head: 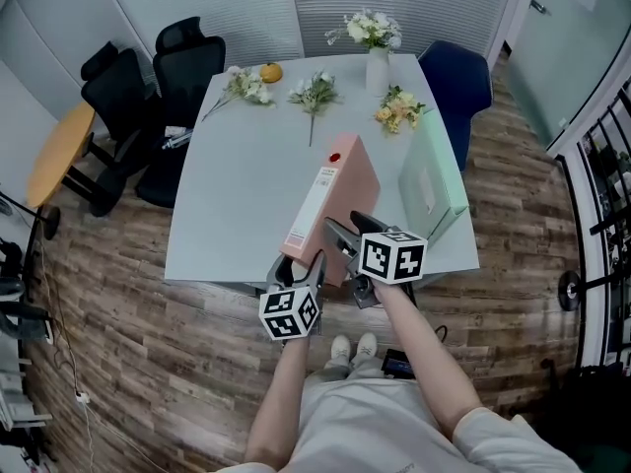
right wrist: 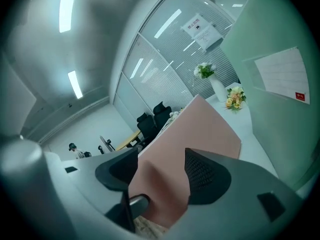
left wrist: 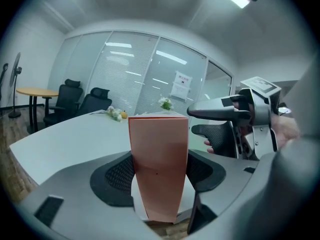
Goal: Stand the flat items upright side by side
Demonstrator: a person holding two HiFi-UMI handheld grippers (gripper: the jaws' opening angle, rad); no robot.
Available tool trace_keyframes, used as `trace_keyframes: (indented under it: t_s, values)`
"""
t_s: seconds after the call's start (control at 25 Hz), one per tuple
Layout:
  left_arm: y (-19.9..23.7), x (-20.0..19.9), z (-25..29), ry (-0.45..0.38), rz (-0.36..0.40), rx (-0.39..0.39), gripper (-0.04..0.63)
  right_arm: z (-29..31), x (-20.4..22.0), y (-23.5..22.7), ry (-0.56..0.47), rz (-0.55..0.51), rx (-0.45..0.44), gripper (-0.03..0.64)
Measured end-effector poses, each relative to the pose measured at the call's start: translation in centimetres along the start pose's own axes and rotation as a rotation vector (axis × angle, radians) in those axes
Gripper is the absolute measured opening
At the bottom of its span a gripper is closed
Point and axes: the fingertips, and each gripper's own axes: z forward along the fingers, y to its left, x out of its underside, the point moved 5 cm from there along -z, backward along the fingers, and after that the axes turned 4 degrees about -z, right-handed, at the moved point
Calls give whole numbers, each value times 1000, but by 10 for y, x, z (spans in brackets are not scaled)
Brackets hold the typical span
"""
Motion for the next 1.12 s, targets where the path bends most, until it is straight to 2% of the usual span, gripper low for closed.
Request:
trace_keyframes:
  t_s: [0.2,0.4,0.64,1.12]
  values:
    - [-8,0,-1,5,58,14,305,2,-7,-1,-13,50,-9,307]
    - [-22,3,-2,20,179,47,305,7,-6,-5,3,61,-5,324]
    - [-33,8,-4,24,175,107,301,9,-11,-10,5,53,1,324]
    - [-66,14,-1,36,309,197,298,5,-16,-30,-10,49,36,324]
